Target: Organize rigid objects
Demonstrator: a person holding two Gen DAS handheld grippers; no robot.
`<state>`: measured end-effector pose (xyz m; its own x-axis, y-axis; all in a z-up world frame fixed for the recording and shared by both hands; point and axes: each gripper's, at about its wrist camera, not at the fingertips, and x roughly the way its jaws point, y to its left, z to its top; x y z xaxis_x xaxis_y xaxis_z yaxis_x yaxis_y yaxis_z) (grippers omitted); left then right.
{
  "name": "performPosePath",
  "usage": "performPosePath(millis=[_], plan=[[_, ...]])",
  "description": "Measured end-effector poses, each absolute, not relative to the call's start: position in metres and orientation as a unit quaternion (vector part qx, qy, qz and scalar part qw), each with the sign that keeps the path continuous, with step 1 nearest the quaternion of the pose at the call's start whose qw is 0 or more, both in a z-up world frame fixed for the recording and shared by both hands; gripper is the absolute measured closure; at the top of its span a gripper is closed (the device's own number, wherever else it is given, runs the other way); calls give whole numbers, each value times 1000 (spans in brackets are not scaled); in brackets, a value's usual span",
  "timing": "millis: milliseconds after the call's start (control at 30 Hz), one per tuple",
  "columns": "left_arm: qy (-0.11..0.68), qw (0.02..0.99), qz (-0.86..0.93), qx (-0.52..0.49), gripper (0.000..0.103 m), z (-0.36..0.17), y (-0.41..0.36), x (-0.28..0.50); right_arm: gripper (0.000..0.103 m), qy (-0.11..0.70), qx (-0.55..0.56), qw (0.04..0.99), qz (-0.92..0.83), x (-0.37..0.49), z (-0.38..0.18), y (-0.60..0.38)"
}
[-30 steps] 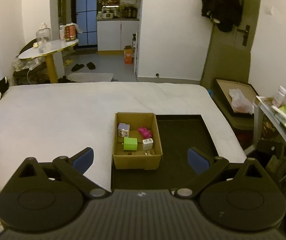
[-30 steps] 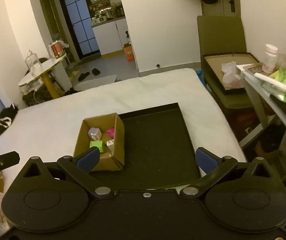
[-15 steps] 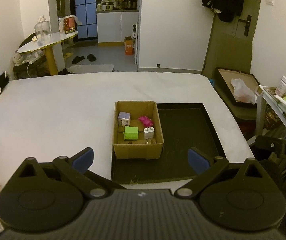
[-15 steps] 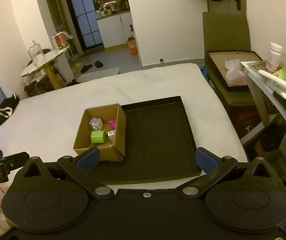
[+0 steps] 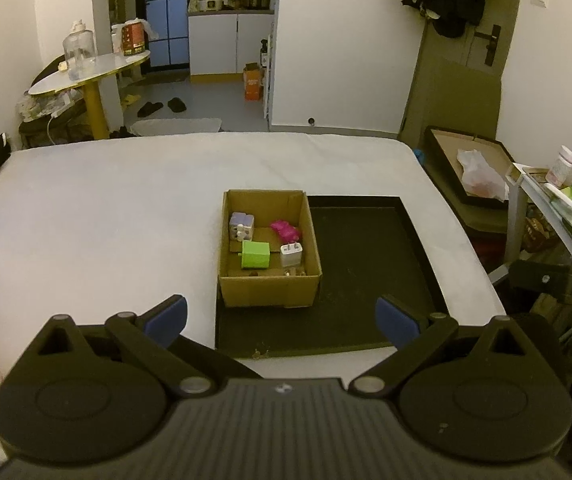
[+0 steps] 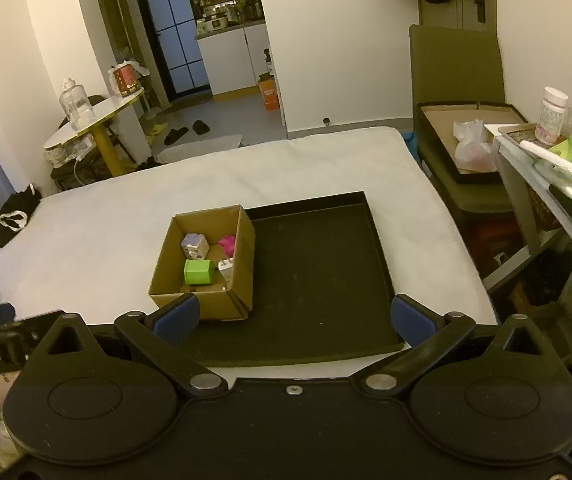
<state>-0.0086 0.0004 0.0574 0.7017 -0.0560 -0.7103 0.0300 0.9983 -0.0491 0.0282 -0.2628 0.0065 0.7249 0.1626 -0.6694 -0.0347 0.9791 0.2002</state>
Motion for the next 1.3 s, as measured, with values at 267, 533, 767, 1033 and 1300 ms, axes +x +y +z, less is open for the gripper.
performPosePath(millis=[267, 533, 767, 1033, 1300], plan=[[387, 921, -27, -16, 3, 56, -2, -10, 0, 376, 86, 921, 53, 29, 4, -262], [386, 922, -24, -14, 3, 57, -2, -10, 0, 378, 88, 920, 54, 32, 3, -263], [387, 922, -26, -10, 3, 57, -4, -11, 0, 378, 85, 920, 50, 32, 3, -262], [385, 923, -24, -2, 3, 58, -8, -12, 0, 380, 82, 920, 52, 33, 2, -263], [386, 922, -25, -1, 3, 58, -8, -14, 0, 381, 79, 920, 52, 33, 1, -261]])
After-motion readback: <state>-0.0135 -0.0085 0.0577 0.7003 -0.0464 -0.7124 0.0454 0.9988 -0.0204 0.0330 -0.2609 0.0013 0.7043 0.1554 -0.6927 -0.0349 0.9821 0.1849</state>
